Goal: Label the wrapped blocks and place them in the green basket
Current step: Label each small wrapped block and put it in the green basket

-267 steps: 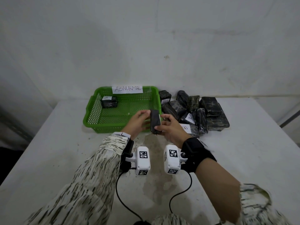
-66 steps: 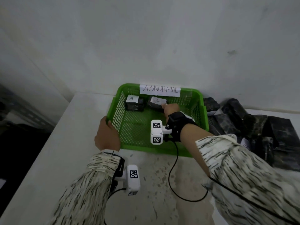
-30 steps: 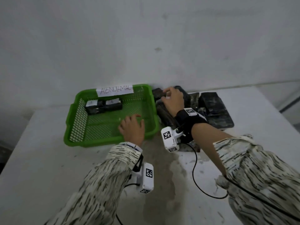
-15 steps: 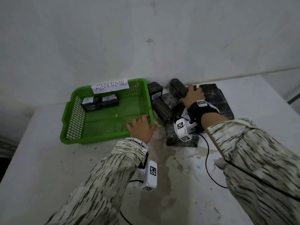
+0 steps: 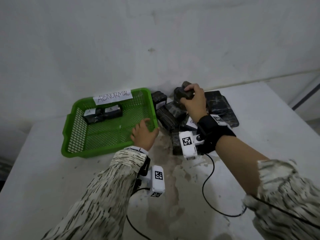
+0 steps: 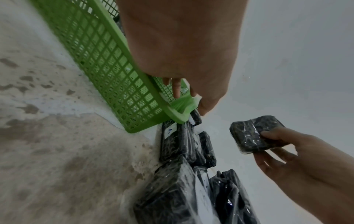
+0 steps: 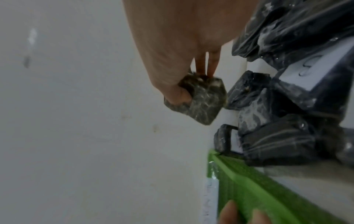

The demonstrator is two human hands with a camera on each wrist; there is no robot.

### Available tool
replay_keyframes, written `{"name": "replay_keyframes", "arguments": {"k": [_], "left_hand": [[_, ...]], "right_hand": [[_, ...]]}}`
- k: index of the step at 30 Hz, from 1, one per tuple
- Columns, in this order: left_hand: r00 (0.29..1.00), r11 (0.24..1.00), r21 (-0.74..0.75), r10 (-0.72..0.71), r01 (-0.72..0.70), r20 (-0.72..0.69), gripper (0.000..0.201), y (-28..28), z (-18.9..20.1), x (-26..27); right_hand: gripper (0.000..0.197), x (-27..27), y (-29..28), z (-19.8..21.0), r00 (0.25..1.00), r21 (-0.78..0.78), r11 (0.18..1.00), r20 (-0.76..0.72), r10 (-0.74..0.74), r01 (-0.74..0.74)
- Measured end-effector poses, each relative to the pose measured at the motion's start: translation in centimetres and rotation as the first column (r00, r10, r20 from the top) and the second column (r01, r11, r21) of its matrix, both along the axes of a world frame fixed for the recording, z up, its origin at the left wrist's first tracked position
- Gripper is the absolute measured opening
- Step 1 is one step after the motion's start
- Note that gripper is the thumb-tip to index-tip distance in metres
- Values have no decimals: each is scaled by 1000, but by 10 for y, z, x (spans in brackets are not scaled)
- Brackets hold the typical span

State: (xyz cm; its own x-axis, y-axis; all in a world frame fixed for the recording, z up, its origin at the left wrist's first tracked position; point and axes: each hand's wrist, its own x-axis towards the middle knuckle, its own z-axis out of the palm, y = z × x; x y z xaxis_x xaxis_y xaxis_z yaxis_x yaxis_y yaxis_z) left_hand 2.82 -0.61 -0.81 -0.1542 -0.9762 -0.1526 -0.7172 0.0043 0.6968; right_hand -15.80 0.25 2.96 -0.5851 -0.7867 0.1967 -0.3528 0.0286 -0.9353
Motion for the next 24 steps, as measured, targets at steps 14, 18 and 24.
{"name": "replay_keyframes", "arguments": {"k": [14,18,24], "left_hand": [[756,942,284,51,181,-652,31,49,19,40],[653,936,334,186,108,-734,29,56,15,51],[656,973,209,94,100,-749,28,53,15,65]], "right_hand": [[61,73,91,-16,539,-153,914,766,349,-376],[60,90,100,-25,578,-77,897,739,345,-436],[32,96,104,-18,551,11,860,772,317,-510]]}}
